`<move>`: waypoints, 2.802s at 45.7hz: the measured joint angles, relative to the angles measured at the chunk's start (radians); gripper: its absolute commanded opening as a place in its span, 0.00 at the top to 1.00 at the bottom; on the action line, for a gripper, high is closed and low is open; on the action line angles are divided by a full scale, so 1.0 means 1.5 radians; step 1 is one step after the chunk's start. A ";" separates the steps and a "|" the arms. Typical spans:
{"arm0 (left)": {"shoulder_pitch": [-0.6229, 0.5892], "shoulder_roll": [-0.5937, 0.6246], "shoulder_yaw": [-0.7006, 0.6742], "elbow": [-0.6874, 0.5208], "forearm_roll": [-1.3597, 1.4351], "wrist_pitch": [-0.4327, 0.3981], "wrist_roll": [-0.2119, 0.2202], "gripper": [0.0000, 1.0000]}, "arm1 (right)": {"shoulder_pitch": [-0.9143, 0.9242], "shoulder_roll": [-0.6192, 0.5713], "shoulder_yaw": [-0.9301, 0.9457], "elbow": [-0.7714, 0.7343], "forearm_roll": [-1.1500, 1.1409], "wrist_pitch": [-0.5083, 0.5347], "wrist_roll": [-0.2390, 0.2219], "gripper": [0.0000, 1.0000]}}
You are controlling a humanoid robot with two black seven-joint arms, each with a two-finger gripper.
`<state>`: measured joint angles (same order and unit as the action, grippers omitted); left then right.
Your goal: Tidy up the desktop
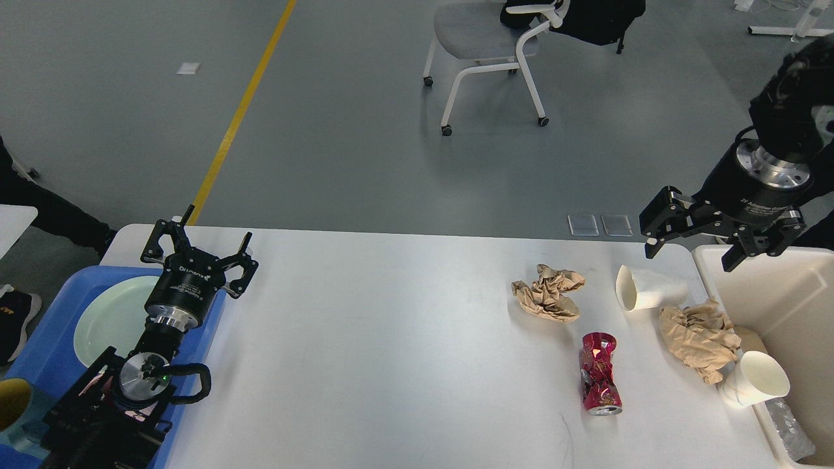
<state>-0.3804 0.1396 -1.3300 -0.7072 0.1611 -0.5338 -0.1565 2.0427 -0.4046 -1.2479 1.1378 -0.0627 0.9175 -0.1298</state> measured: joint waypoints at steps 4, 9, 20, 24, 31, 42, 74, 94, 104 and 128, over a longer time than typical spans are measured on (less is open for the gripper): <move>0.000 0.000 0.000 0.000 0.000 0.000 0.000 0.04 | 0.075 0.004 -0.002 0.054 0.024 0.023 -0.001 0.00; 0.000 0.000 0.000 0.000 0.000 0.000 0.000 0.04 | 0.148 0.002 -0.009 0.120 0.038 0.028 -0.003 0.00; 0.000 0.000 0.000 0.000 0.000 0.000 0.000 0.04 | 0.227 -0.012 -0.014 0.186 0.044 0.028 -0.003 0.00; 0.000 0.000 0.000 0.000 0.000 0.000 0.000 0.04 | 0.228 -0.013 -0.014 0.207 0.045 0.028 -0.001 0.00; 0.000 0.000 0.000 0.000 0.000 0.000 0.000 0.04 | 0.230 -0.012 -0.013 0.223 0.047 0.028 0.001 0.00; 0.000 0.000 0.000 0.000 0.000 0.000 0.000 0.04 | 0.228 -0.011 -0.017 0.221 0.045 0.003 0.000 0.00; 0.000 0.000 0.000 0.000 0.000 0.000 0.000 0.04 | -0.152 -0.023 0.002 0.006 0.189 -0.359 -0.002 0.00; 0.000 0.000 0.000 0.000 0.000 0.000 0.000 0.04 | -0.430 -0.015 0.165 -0.247 0.424 -0.371 -0.003 0.00; 0.000 0.000 0.000 0.000 0.000 0.000 0.000 0.04 | -0.496 0.002 0.190 -0.313 0.427 -0.372 -0.006 0.00; 0.000 0.000 0.000 0.000 0.000 0.000 0.000 0.04 | -0.484 -0.004 0.177 -0.313 0.485 -0.365 -0.060 0.00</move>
<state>-0.3804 0.1396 -1.3300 -0.7072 0.1611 -0.5338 -0.1565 1.3162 -0.4102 -0.9827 0.6690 0.6655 0.3700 -0.2192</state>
